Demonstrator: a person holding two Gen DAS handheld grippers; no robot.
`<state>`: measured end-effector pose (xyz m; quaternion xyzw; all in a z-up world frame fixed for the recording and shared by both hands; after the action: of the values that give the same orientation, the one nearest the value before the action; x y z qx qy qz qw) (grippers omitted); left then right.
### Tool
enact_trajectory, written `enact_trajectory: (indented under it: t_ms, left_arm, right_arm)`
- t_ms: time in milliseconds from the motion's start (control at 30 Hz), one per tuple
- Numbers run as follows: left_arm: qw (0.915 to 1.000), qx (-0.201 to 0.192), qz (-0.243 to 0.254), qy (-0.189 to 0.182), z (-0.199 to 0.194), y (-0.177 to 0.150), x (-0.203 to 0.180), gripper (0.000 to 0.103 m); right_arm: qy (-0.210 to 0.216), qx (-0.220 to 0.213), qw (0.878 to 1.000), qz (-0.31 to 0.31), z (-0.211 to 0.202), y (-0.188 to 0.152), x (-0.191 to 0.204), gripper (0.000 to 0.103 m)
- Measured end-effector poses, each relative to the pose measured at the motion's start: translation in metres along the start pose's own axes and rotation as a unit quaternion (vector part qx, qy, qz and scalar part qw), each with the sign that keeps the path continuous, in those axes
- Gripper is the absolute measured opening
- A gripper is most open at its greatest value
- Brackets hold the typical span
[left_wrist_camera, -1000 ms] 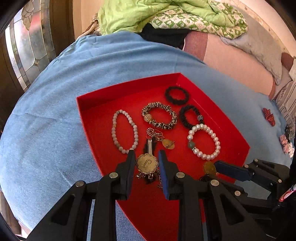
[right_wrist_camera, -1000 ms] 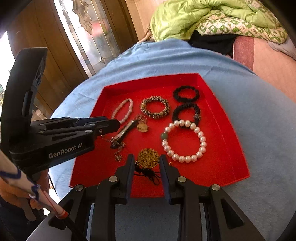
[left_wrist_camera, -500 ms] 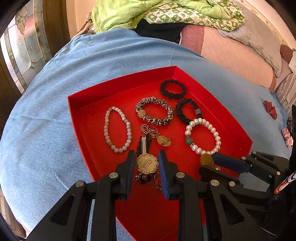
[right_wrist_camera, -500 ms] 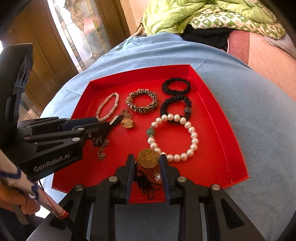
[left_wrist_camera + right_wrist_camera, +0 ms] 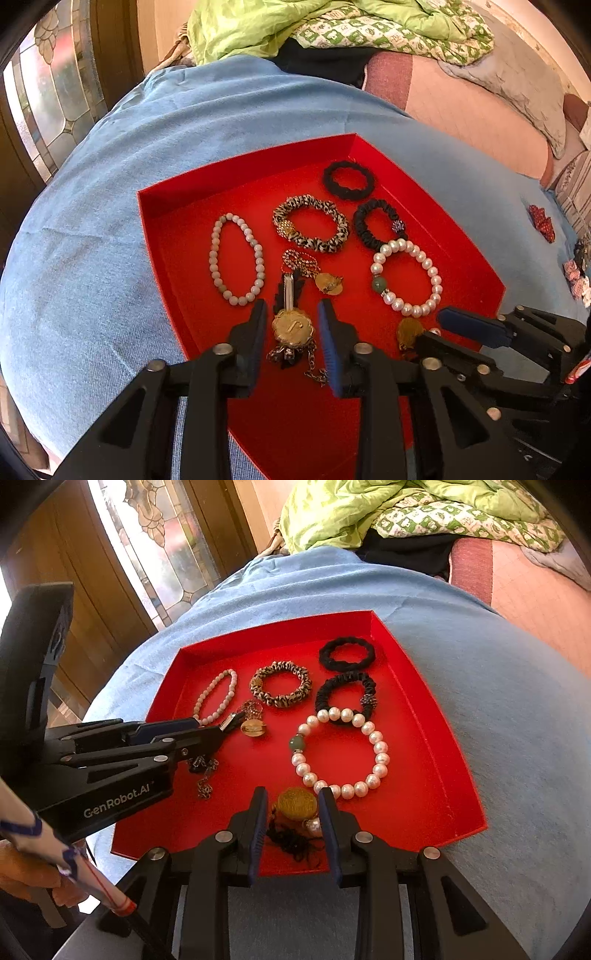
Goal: Organize jewelry
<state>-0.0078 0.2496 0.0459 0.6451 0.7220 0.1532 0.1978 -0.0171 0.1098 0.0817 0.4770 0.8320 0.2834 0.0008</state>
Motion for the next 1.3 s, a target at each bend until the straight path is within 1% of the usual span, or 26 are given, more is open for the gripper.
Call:
enact_trajectory:
  t_ms: [33, 133, 167, 200, 233, 267, 300, 333, 367, 467, 500, 533, 600, 700, 800, 867, 933, 1033, 1067, 1133, 1233, 1300]
  left_arm:
    - [1.0000, -0.005, -0.002, 0.001, -0.002, 0.001, 0.000, 0.035]
    - [0.9995, -0.028, -0.011, 0.000, -0.014, 0.002, 0.001, 0.036]
    - [0.9988, -0.045, -0.016, 0.004, -0.022, 0.001, 0.001, 0.038]
    - [0.9979, -0.061, -0.018, 0.010, -0.031, -0.001, 0.000, 0.039]
    - [0.9965, -0.080, -0.019, 0.018, -0.041, -0.003, -0.001, 0.045]
    - [0.9948, -0.095, -0.022, 0.026, -0.051, -0.006, -0.002, 0.056]
    - [0.9920, -0.116, -0.027, 0.041, -0.064, -0.011, -0.005, 0.063]
    - [0.9885, -0.138, -0.032, 0.053, -0.078, -0.018, -0.008, 0.075]
    - [0.9848, -0.160, -0.034, 0.057, -0.092, -0.028, -0.012, 0.081]
    - [0.9779, -0.193, -0.039, 0.069, -0.122, -0.049, -0.024, 0.086]
    - [0.9756, -0.203, -0.040, 0.074, -0.132, -0.058, -0.030, 0.089]
    - [0.9734, -0.210, -0.041, 0.082, -0.140, -0.067, -0.035, 0.095]
    - [0.9685, -0.221, -0.044, 0.106, -0.153, -0.085, -0.044, 0.097]
    - [0.9679, -0.212, -0.055, 0.124, -0.164, -0.101, -0.053, 0.098]
    - [0.9688, -0.195, -0.067, 0.137, -0.172, -0.109, -0.058, 0.099]
    - [0.9693, -0.181, -0.073, 0.150, -0.176, -0.111, -0.059, 0.099]
    - [0.9675, -0.179, -0.079, 0.160, -0.181, -0.114, -0.060, 0.099]
    - [0.9630, -0.188, -0.072, 0.179, -0.190, -0.122, -0.067, 0.099]
    - [0.9623, -0.190, -0.071, 0.182, -0.192, -0.124, -0.068, 0.099]
    - [0.9637, -0.188, -0.072, 0.176, -0.195, -0.128, -0.072, 0.099]
    - [0.9671, -0.171, -0.085, 0.169, -0.195, -0.131, -0.073, 0.099]
    - [0.9682, -0.162, -0.084, 0.171, -0.194, -0.133, -0.075, 0.099]
  right_arm:
    - [0.000, -0.003, 1.000, 0.002, -0.003, 0.000, -0.001, 0.033]
    - [-0.003, -0.015, 1.000, 0.011, -0.018, -0.001, -0.005, 0.034]
    - [-0.007, -0.021, 1.000, 0.014, -0.025, -0.003, -0.006, 0.037]
    - [-0.013, -0.028, 0.999, 0.015, -0.033, -0.005, -0.006, 0.044]
    - [-0.022, -0.034, 0.999, 0.015, -0.041, -0.008, -0.006, 0.048]
    - [-0.038, -0.043, 0.998, 0.011, -0.052, -0.012, -0.004, 0.056]
    - [-0.048, -0.048, 0.998, 0.006, -0.060, -0.016, -0.002, 0.059]
    - [-0.057, -0.052, 0.997, -0.001, -0.069, -0.021, 0.001, 0.060]
    - [-0.069, -0.058, 0.996, -0.010, -0.080, -0.028, 0.004, 0.063]
    - [-0.110, -0.076, 0.990, -0.037, -0.110, -0.050, 0.017, 0.079]
    - [-0.120, -0.084, 0.988, -0.045, -0.121, -0.059, 0.020, 0.081]
    - [-0.127, -0.090, 0.987, -0.049, -0.130, -0.067, 0.024, 0.081]
    - [-0.141, -0.100, 0.984, -0.052, -0.148, -0.083, 0.028, 0.085]
    - [-0.166, -0.111, 0.978, -0.057, -0.170, -0.103, 0.034, 0.091]
    - [-0.181, -0.117, 0.975, -0.051, -0.186, -0.118, 0.037, 0.092]
    - [-0.202, -0.125, 0.970, -0.055, -0.194, -0.126, 0.040, 0.094]
    - [-0.216, -0.133, 0.966, -0.059, -0.200, -0.132, 0.041, 0.094]
    - [-0.223, -0.138, 0.963, -0.058, -0.206, -0.139, 0.041, 0.094]
    - [-0.222, -0.137, 0.964, -0.058, -0.208, -0.141, 0.040, 0.094]
    - [-0.225, -0.137, 0.963, -0.058, -0.210, -0.144, 0.040, 0.094]
    - [-0.226, -0.140, 0.962, -0.059, -0.214, -0.148, 0.042, 0.094]
    - [-0.227, -0.143, 0.962, -0.059, -0.217, -0.150, 0.043, 0.094]
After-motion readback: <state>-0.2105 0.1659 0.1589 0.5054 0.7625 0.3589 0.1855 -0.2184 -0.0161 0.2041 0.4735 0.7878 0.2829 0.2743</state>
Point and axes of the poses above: each gripper's, at about its wrist camera, not at the fingertips, and z roughly the way its jaws point, x to its left, y to its top, the point moved 1 cm from there along z, roughly the way its jaws point, and after that the axes turned 5 degrees about x, right-handed, at the moved point
